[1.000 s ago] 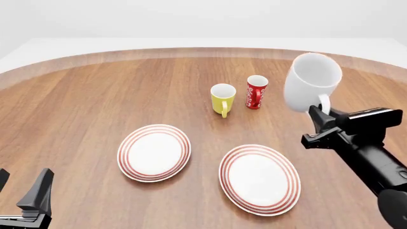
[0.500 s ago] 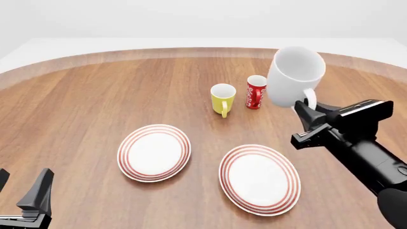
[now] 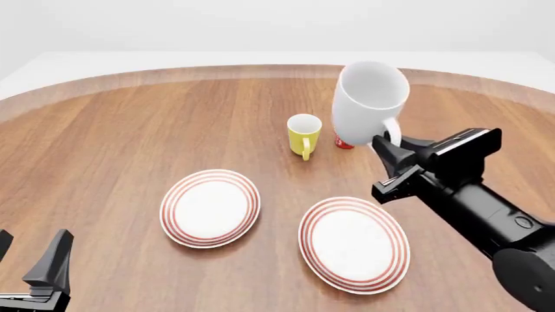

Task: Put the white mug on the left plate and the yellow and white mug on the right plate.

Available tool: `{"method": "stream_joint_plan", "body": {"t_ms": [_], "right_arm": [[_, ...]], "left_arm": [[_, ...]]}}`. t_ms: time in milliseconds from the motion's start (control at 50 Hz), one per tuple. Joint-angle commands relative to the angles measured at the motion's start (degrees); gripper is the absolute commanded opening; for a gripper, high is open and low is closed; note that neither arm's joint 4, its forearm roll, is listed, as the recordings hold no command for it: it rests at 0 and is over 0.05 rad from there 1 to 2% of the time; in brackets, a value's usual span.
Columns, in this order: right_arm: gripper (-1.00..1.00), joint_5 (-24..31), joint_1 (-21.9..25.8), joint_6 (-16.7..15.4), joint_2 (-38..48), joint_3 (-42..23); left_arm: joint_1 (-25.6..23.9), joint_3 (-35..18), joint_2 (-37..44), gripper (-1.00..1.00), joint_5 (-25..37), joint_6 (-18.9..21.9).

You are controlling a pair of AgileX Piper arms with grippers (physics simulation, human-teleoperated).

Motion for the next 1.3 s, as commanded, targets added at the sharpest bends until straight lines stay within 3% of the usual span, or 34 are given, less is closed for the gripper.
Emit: {"method": "stream_joint_plan", "body": {"t_ms": [20,520,760,780,1300], "right_arm": [[-1.00,-0.9,2.0,0.5,1.9,-1.3],[-1.00,-4.1,8.2,1.0,12.0,-6.8],[-1.00,-4.3,8.4,1.2,12.4,-6.9],[-1.00,-5.5,9.9,1.6,15.6,-8.0],[-1.00,-6.9,13.1,2.3,22.8,-12.0]], "left_arm": [[0.0,0.0,0.0,1.00,0.0,0.0],[0.0,0.0,0.0,1.00,0.0,0.0],[0.0,0.0,0.0,1.00,0.0,0.0],[0.0,0.0,0.0,1.00,0.0,0.0],[0.0,0.0,0.0,1.00,0.0,0.0]]}}
